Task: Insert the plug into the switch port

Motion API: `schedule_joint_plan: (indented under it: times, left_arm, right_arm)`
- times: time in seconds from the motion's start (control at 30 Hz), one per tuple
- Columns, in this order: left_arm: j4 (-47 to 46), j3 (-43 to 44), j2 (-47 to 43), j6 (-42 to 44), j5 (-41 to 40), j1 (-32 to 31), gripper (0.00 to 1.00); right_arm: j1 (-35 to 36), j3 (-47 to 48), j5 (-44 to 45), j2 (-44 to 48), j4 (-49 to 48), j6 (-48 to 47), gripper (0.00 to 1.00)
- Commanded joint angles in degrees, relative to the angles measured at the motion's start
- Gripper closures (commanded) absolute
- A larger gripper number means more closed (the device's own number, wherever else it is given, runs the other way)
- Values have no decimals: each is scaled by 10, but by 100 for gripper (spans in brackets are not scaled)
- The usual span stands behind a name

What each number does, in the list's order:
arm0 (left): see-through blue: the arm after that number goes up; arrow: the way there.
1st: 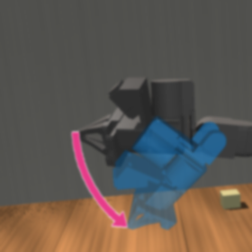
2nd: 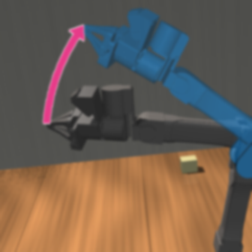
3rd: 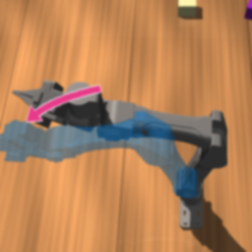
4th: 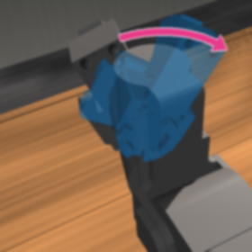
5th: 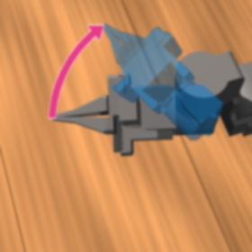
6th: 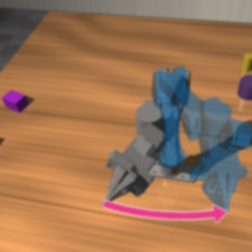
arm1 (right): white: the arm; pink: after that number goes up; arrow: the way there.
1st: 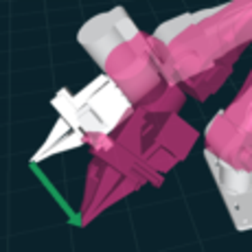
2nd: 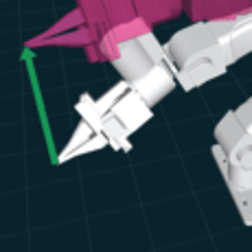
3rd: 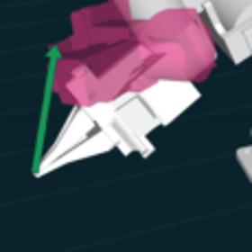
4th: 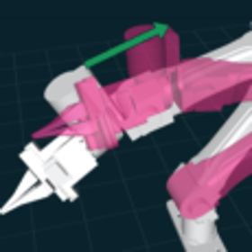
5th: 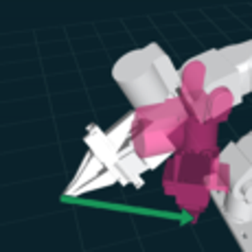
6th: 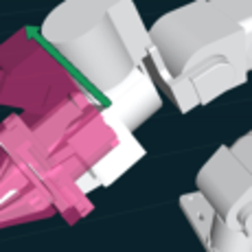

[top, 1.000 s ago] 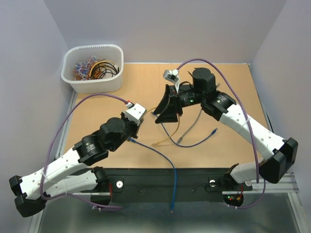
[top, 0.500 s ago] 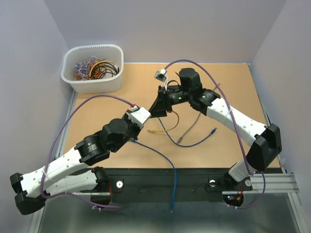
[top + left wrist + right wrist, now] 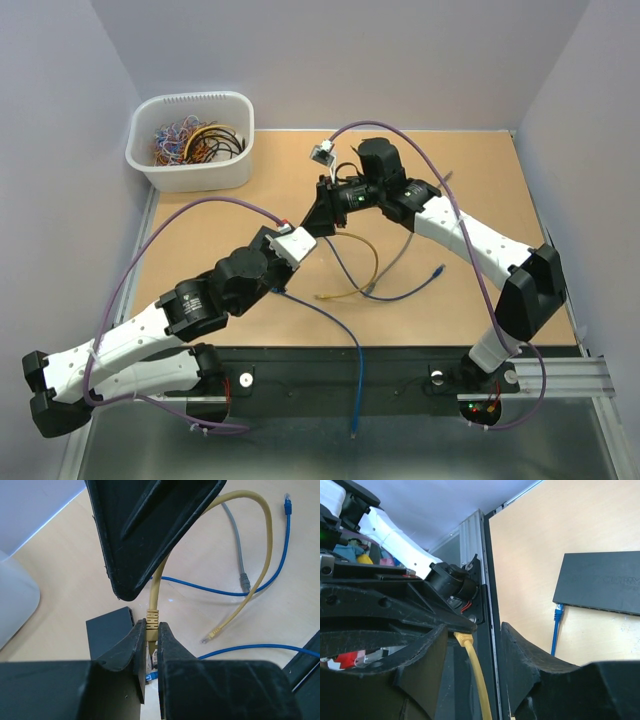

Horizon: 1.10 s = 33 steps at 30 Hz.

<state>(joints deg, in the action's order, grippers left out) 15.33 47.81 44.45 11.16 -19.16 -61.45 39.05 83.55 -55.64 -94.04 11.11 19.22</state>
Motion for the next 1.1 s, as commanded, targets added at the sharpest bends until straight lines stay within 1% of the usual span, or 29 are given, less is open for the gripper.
schedule_joint_plan:
  times: [0.0, 0.27, 0.4, 0.63, 0.77, 0.8, 0.83, 0.87, 0.93, 1.0, 1.07]
  left_arm:
    - [-30, 16, -16, 13, -23, -3, 100]
    - [-32, 15, -25, 17, -38, -5, 100]
    - [-36, 14, -29, 17, -36, -5, 100]
    - [-37, 13, -19, 15, -33, -6, 100]
    - [-40, 12, -15, 15, -27, -6, 100]
    - [-41, 11, -14, 14, -26, -6, 100]
    - [-42, 11, -13, 14, -26, -6, 100]
    - [-43, 11, -14, 14, -28, -7, 100]
    - [-45, 11, -17, 14, -33, -8, 100]
    - [-50, 13, -22, 13, -43, -8, 99]
    - [-52, 16, -25, 9, -47, -7, 92]
  right_arm:
    - [1, 1, -26, 6, -17, -2, 48]
    - [10, -45, -81, 46, -17, -15, 53]
    - [14, -52, -74, 46, -18, -16, 55]
    - [16, -26, -50, 26, -26, -4, 58]
    - [20, -15, -43, 16, -41, 10, 66]
    - [21, -16, -42, 14, -49, 16, 72]
    - [22, -17, -41, 13, -53, 18, 76]
    - [23, -21, -42, 13, -60, 21, 87]
    - [25, -29, -37, 18, -63, 20, 100]
    - [25, -47, -18, 31, -68, 14, 100]
    - [25, -60, 3, 45, -68, 10, 100]
